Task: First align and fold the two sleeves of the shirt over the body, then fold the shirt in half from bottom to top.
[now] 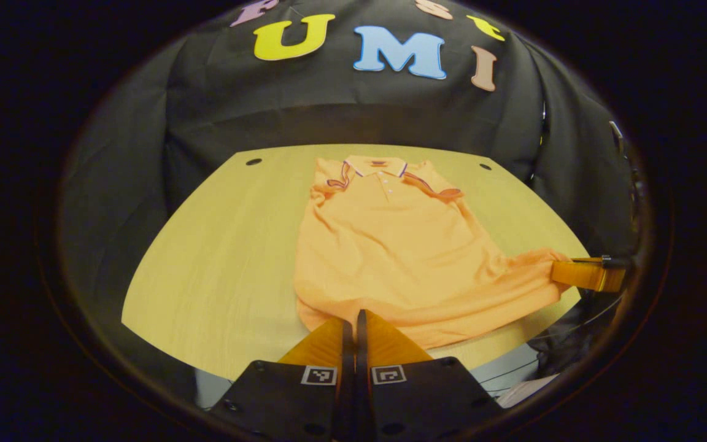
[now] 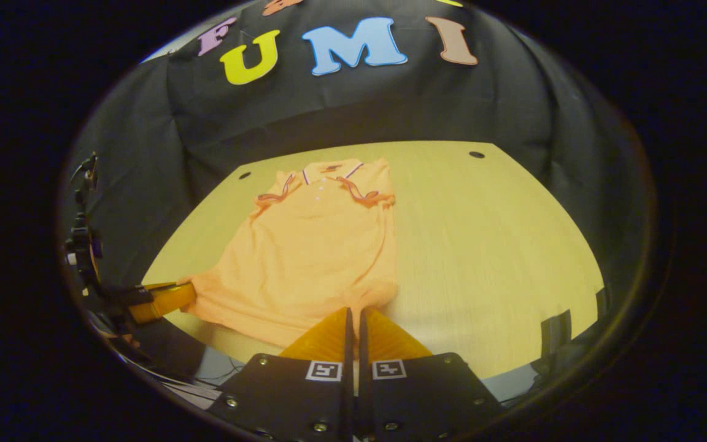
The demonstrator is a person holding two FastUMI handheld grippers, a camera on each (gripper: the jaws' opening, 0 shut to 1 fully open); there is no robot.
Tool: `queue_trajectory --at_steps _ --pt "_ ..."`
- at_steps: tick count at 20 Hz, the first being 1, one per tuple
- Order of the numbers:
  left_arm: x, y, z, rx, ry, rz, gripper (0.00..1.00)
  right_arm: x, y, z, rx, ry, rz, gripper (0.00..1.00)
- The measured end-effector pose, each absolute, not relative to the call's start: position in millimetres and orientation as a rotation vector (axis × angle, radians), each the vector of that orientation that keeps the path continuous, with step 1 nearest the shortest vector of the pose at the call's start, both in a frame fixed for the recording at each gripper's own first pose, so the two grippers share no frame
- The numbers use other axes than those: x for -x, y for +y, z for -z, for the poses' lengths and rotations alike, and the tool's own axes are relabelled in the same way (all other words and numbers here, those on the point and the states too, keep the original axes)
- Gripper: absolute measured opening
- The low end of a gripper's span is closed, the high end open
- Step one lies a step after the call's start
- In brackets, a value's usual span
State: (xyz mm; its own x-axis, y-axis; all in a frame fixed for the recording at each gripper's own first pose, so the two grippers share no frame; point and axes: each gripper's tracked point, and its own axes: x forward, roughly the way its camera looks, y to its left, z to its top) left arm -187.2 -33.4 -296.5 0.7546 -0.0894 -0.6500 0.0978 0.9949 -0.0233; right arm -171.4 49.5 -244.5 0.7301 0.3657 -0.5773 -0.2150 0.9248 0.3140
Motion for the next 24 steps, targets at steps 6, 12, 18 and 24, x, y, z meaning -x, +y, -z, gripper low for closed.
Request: queue_trajectory --at_steps 6,12,18,24 --pt "127.5 -31.5 264.1 0.034 0.634 0.13 0.06 117.2 51.3 204.2 -0.223 0.601 -0.284 0.04" --pt "48.8 -17.0 248.0 0.04 0.599 0.163 0.06 48.3 69.0 182.9 -0.22 0.571 -0.245 0.04" --pt "-31.0 -11.6 236.1 0.037 0.57 0.204 0.06 -21.8 75.7 169.5 -0.195 0.549 -0.203 0.04" --pt "-120.7 -26.3 224.2 -0.004 0.506 0.283 0.06 -95.9 72.9 161.2 -0.146 0.531 -0.134 0.04"
